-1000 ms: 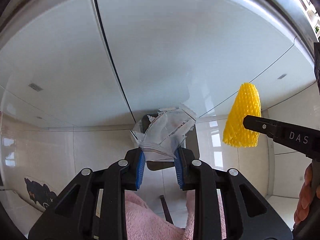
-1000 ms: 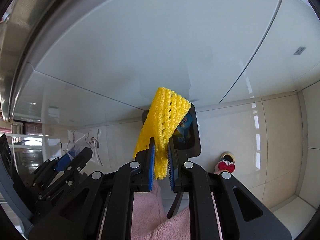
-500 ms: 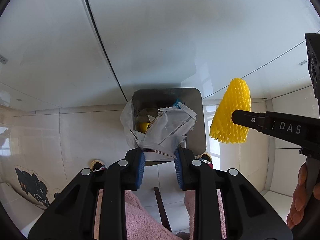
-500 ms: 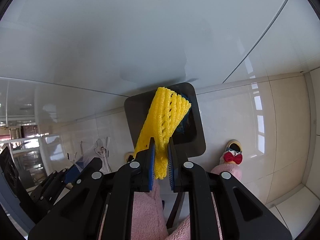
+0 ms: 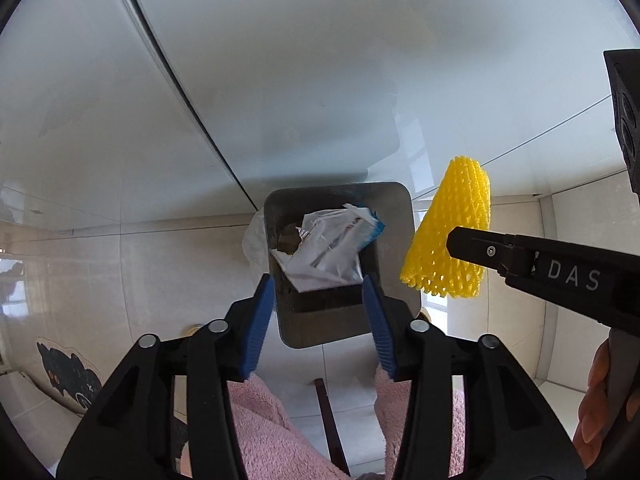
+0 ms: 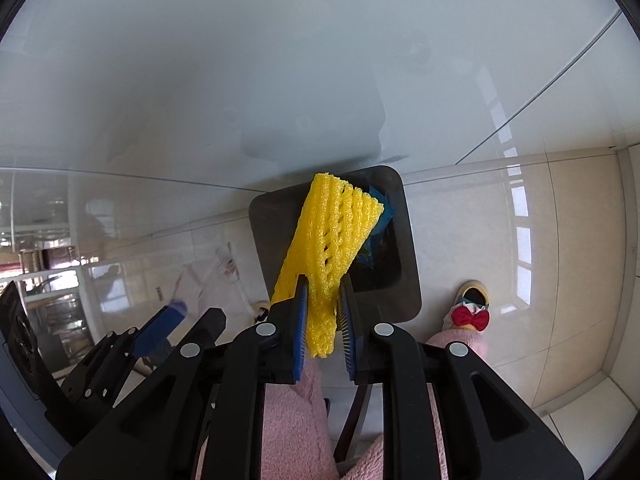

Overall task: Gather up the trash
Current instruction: 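Lower both held items into the floor bin and open both tools, then raise both tools back toward the counter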

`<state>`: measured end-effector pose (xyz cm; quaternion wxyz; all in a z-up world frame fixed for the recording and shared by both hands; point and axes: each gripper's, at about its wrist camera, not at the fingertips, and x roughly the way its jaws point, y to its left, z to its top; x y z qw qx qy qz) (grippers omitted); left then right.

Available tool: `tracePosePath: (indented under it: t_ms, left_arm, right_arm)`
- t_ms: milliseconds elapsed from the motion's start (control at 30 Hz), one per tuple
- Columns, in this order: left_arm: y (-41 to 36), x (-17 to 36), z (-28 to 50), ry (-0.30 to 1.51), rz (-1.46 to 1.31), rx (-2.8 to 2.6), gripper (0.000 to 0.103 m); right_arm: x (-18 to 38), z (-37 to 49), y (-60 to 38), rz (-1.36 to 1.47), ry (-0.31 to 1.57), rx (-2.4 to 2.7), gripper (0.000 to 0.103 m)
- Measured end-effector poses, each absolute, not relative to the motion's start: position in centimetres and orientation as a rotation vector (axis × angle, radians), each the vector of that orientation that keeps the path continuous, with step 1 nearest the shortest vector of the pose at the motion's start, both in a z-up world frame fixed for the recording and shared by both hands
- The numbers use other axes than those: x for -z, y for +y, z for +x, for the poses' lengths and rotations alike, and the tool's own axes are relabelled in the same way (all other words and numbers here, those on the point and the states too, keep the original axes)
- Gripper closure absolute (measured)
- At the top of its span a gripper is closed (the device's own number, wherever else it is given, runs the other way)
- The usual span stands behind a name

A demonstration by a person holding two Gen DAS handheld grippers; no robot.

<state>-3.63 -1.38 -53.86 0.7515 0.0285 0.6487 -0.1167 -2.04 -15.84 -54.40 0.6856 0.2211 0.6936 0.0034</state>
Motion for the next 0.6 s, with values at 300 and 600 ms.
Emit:
tracePosePath:
  t_ms: [300,600]
  left_arm:
    - [-1.1,52.0,-3.7,1.398,0.068,0.222,0.028]
    - [-1.0,46.6,-3.6,1.346,0.087,0.228,0.012]
  right_arm:
    - [53.0,-1.6,-16.2,0.507,1.527,0.023,0.043]
    - [48.3,-2.2,-17.4,0.501,1.480,0.021,0.020]
